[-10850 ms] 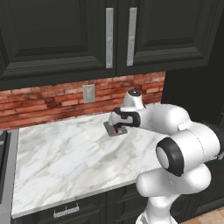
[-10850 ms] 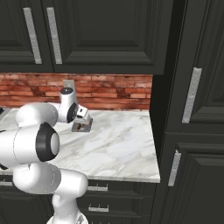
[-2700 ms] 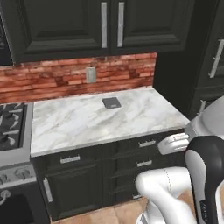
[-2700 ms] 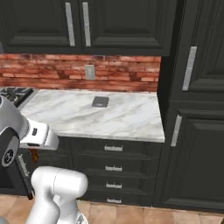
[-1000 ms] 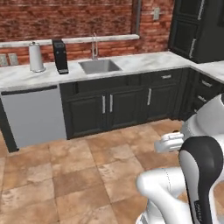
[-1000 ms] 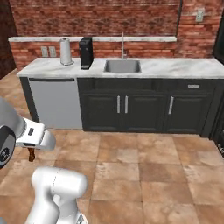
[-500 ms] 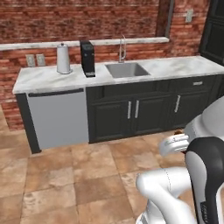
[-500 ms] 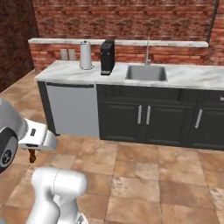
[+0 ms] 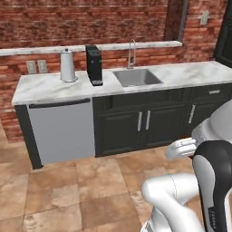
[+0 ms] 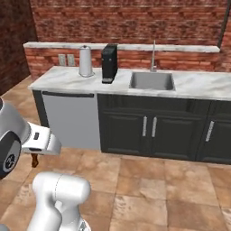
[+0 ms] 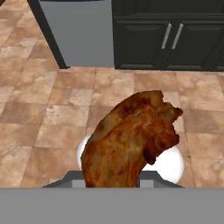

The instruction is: Take the chicken drumstick from the fridge and place it on the digital scale on the counter by the fridge. Wait a few seconds for a reading, then move it to the plate on the dining counter.

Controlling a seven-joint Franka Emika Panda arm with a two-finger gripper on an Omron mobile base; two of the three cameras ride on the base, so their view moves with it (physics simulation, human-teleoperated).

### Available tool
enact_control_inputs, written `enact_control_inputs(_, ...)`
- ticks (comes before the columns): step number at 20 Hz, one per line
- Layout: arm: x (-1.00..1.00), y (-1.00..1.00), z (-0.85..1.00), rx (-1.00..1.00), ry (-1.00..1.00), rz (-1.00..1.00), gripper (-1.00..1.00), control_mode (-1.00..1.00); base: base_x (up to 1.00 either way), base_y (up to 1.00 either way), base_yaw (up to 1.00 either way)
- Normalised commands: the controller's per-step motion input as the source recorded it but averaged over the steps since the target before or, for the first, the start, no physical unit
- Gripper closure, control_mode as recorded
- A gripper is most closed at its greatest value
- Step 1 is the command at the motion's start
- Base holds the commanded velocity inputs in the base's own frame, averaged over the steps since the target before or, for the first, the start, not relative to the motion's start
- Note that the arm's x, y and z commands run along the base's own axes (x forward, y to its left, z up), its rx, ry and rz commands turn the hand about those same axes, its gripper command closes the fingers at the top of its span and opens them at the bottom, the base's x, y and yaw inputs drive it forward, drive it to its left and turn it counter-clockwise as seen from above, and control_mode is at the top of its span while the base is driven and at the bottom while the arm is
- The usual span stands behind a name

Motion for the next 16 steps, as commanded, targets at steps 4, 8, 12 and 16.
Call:
enact_control_inputs(4,0.00,0.00,0.00,0.00,0.00,0.00,1.00,1.00,0.20,0.98,0.28)
enact_control_inputs(8,0.00,0.00,0.00,0.00,0.00,0.00,1.00,1.00,0.30,1.00,0.41)
enact_control_inputs(12,0.00,0.00,0.00,0.00,0.00,0.00,1.00,1.00,0.53,1.00,0.35)
enact_control_inputs(16,0.00,0.00,0.00,0.00,0.00,0.00,1.00,1.00,0.72,1.00,0.29)
